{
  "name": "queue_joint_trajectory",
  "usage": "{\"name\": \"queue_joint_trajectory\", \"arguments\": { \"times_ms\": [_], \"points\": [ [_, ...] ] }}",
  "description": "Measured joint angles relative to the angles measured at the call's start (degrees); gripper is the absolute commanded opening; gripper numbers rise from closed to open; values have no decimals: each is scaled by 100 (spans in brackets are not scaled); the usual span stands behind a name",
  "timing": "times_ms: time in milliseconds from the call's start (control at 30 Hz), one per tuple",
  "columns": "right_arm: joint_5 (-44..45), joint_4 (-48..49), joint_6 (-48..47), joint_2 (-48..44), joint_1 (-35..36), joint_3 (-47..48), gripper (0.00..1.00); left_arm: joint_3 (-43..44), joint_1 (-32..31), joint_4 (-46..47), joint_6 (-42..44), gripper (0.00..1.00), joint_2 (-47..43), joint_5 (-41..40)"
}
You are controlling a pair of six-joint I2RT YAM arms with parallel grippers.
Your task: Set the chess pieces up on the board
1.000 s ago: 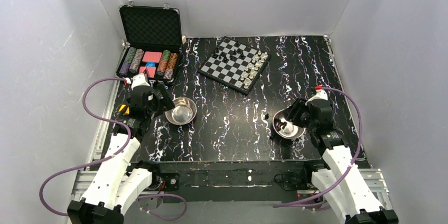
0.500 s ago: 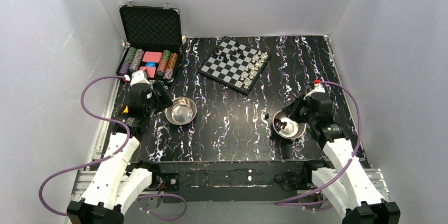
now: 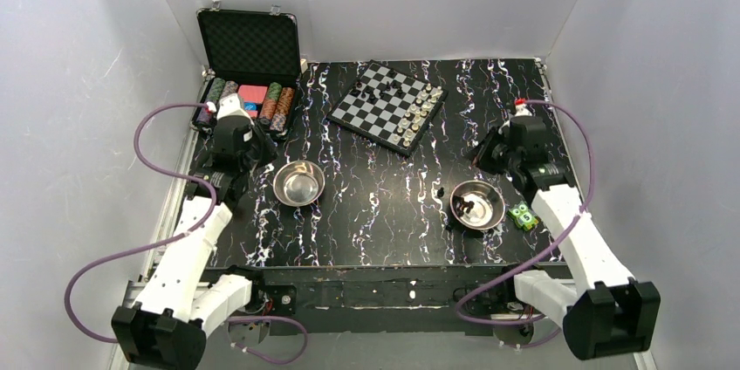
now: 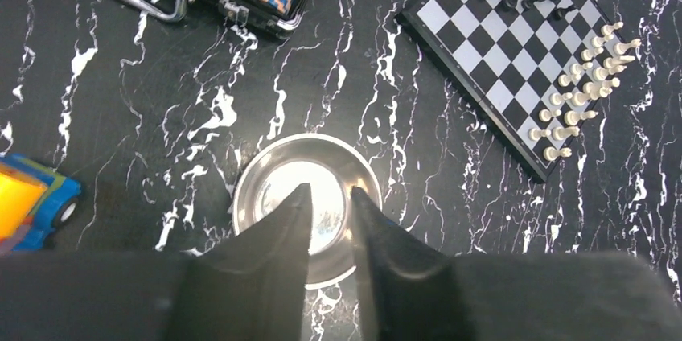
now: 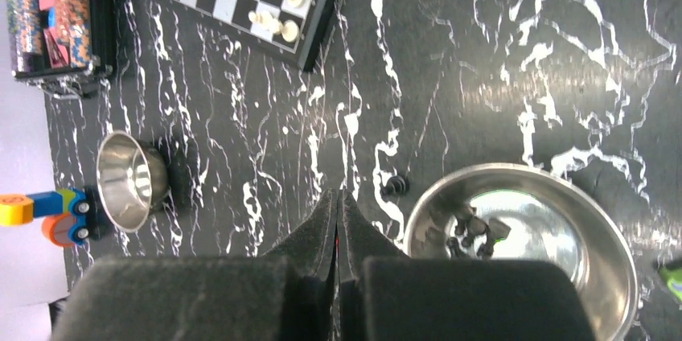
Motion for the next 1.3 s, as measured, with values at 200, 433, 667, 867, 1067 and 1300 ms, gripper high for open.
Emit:
{"name": "queue_joint_trajectory", "arguments": {
  "times_ms": [200, 433, 667, 867, 1067, 1300],
  "points": [
    [-70, -44, -35, 1276, -175, 1202, 1, 533, 0, 256, -9, 0, 883, 186],
    [-339, -57, 48, 3432, -680, 3215, 1, 1480, 0, 684, 94, 0, 2358, 608],
    [-525, -151, 162, 5619, -1104, 5123, 1, 2710, 0, 1043, 280, 0, 4306, 1027],
    [-560, -354, 177, 7171, -1257, 6885, 1, 3711, 0, 1121, 269, 0, 5786, 1213],
    [-708, -284, 511, 8048, -1298, 7956, 1, 4122, 0, 1449, 114, 0, 6570, 1322],
    [-1088, -2, 1416, 8959, -1333, 8406, 1, 4944, 0, 1644, -164, 0, 7462, 1217]
  ]
}}
